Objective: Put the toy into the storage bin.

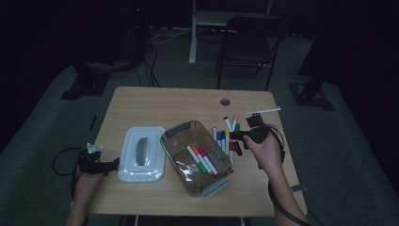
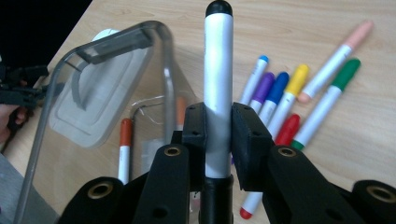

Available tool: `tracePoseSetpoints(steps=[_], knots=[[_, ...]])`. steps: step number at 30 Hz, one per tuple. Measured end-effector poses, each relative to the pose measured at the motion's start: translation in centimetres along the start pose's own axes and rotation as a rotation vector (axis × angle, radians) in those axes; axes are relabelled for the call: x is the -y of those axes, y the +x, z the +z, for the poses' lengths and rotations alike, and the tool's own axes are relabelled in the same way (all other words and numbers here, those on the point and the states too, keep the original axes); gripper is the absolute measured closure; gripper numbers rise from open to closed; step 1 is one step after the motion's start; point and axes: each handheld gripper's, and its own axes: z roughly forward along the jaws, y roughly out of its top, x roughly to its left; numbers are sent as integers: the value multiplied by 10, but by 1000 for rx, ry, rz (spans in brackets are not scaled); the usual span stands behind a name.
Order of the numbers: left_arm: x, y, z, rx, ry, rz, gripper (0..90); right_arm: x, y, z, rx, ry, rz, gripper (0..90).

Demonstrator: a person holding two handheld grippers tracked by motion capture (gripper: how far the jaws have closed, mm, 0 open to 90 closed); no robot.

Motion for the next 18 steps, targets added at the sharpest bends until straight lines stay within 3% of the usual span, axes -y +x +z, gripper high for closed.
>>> tracePoseSetpoints(steps=[7,9,11,18], knots=[[0,0,0,-2,2,-1,4,-16,35,5,-98,8,-77,768],[0,-1,0,-3,1,-5,4,-18,47,9,-70,1,-107,768],[0,-1,0,-2,1,-5,4,-18,58,16,-107,23,-127,768],[0,-1,0,-2,2,-5,4,-14,86,42,-160,87,-177,768]])
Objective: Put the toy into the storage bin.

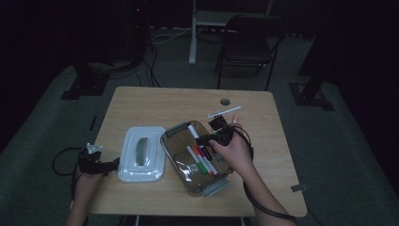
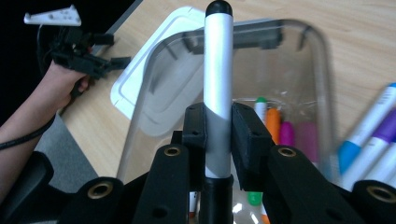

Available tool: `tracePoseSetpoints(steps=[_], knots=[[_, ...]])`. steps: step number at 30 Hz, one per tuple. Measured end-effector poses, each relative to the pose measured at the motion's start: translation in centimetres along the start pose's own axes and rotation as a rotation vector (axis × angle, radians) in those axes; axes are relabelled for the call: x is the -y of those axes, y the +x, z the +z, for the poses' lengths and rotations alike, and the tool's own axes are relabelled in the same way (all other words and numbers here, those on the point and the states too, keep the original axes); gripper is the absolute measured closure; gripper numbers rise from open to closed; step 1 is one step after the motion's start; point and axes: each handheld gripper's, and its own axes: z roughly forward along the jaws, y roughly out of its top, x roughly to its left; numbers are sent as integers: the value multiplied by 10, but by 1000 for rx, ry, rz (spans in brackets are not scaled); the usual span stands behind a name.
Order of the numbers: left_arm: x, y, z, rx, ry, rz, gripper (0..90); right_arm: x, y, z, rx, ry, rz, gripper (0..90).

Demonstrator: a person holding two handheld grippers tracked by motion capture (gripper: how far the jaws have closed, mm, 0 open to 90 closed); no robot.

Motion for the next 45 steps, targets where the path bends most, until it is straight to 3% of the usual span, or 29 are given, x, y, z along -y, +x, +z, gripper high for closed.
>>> tracePoseSetpoints(steps=[8,12,22,29,45], knots=[[0,0,0,2,0,2,4,3,14,24,-43,74,-18,768],[0,0,0,2,0,2,4,3,21,34,-23,99,-38,768],[0,0,0,1,-2,3,4,3,29,66,-39,187,-44,768],[0,0,0,1,-2,3,4,4,31,85,-60,246,-35,768],[0,0,0,3,-2,3,4,9,18,129,-7,377,-10,768]])
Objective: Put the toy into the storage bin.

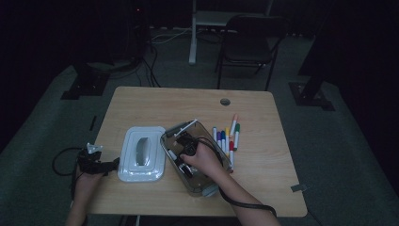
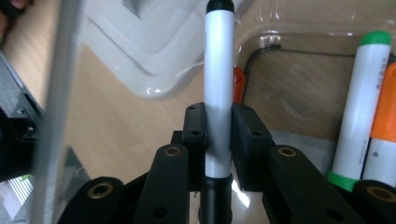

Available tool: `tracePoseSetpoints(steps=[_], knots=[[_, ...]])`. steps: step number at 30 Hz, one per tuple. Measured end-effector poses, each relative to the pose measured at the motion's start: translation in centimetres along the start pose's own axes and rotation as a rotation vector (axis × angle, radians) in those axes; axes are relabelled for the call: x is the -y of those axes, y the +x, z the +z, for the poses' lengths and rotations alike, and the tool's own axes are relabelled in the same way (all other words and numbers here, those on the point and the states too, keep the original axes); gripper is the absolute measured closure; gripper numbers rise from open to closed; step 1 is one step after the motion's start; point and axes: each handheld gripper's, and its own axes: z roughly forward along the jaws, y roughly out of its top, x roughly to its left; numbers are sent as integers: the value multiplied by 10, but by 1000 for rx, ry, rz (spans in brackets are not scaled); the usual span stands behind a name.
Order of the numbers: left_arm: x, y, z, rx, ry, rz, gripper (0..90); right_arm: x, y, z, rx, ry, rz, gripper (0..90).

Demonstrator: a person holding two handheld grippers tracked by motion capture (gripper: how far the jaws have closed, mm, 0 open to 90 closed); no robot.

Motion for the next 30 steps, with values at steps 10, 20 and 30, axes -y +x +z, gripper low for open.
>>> tracePoseSetpoints(steps=[10,20,30], knots=[[0,0,0,0,0,0,4,-2,0,12,24,61,-6,767],[0,0,0,1,0,2,4,-3,3,24,68,134,-31,756],[0,0,0,1,0,1,4,2,-2,8,66,88,-56,691]])
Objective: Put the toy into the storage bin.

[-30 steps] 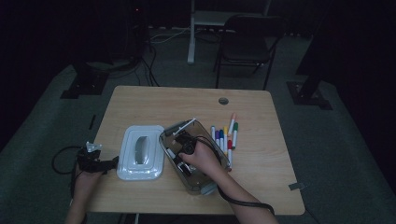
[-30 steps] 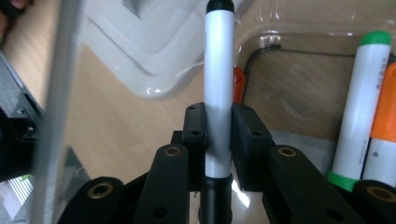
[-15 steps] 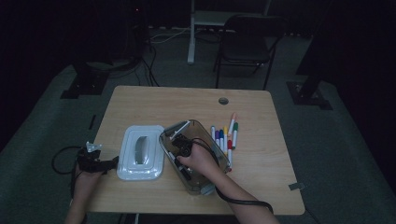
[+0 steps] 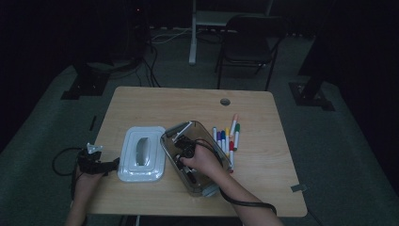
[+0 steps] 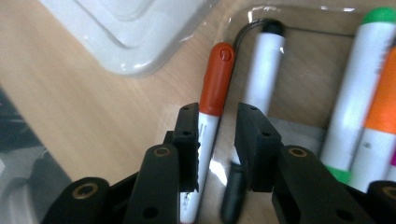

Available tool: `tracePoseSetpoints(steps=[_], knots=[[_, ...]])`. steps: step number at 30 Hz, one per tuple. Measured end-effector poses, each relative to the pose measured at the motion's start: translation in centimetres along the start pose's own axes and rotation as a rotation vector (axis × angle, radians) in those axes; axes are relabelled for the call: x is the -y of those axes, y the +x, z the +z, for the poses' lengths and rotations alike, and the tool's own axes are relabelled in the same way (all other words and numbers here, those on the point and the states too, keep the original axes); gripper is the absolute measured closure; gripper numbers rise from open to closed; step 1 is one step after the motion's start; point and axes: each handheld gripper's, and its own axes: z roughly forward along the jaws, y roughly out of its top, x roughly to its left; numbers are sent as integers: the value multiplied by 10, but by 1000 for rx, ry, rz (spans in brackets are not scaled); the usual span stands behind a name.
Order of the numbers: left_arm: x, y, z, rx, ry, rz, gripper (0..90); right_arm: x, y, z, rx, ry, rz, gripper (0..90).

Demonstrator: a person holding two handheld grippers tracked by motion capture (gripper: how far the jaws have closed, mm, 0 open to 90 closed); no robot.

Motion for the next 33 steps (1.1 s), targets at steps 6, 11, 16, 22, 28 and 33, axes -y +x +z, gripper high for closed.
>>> tracePoseSetpoints(steps=[6,11,16,22,28,33], knots=[[0,0,0,-1,-1,1,4,15,-12,-41,-31,-125,9,674],[0,0,0,-1,0,2,4,31,-27,-72,-38,-196,30,673],[0,0,0,0,0,1,4,47,-39,-96,-44,-280,57,634],[0,0,0,0,1,2,4,62,-51,-124,-24,-379,84,530],[0,0,0,0,1,2,4,75,-69,-135,26,-433,112,509],[0,0,0,-1,0,2,4,84,-85,-133,53,-448,153,499]])
